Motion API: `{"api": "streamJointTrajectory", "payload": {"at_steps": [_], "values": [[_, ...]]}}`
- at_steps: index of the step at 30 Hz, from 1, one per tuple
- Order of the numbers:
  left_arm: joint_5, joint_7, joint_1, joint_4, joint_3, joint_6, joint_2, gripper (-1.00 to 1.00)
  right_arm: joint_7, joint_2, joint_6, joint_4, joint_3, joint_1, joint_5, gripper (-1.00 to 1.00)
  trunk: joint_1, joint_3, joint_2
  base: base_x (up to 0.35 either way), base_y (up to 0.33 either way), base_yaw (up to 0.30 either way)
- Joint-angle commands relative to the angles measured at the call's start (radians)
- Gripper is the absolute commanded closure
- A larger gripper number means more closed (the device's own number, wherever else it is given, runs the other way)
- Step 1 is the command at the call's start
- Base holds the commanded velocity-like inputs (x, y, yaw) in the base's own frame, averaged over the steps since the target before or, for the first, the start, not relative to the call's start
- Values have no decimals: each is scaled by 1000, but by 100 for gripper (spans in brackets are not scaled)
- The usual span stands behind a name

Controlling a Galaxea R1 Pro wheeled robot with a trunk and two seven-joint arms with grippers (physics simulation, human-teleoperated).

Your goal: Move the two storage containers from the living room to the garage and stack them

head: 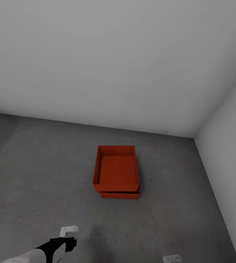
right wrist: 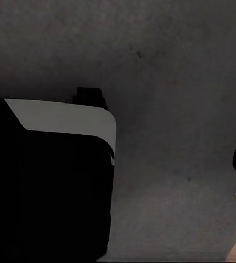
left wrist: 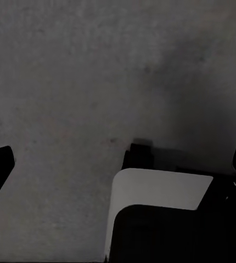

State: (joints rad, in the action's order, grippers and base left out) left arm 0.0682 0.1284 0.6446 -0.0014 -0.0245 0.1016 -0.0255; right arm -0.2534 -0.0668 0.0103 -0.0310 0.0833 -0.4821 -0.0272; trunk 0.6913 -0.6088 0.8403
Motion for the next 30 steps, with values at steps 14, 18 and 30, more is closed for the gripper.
{"api": "streamJointTrajectory", "payload": {"at_steps": [14,18,30], "values": [[44,2,-122,0,-3,-2,-30,-100,-4,3,-84,-3,9,121,-4,-100,0,20,1,0,0,115],[53,2,-138,0,-2,-2,-28,-100,-4,20,-109,-3,9,147,-4,-100,0,26,1,0,0,129],[58,2,-158,-2,-2,-1,-28,-100,5,54,-176,-3,9,207,-1,-100,0,43,1,0,0,117]]}}
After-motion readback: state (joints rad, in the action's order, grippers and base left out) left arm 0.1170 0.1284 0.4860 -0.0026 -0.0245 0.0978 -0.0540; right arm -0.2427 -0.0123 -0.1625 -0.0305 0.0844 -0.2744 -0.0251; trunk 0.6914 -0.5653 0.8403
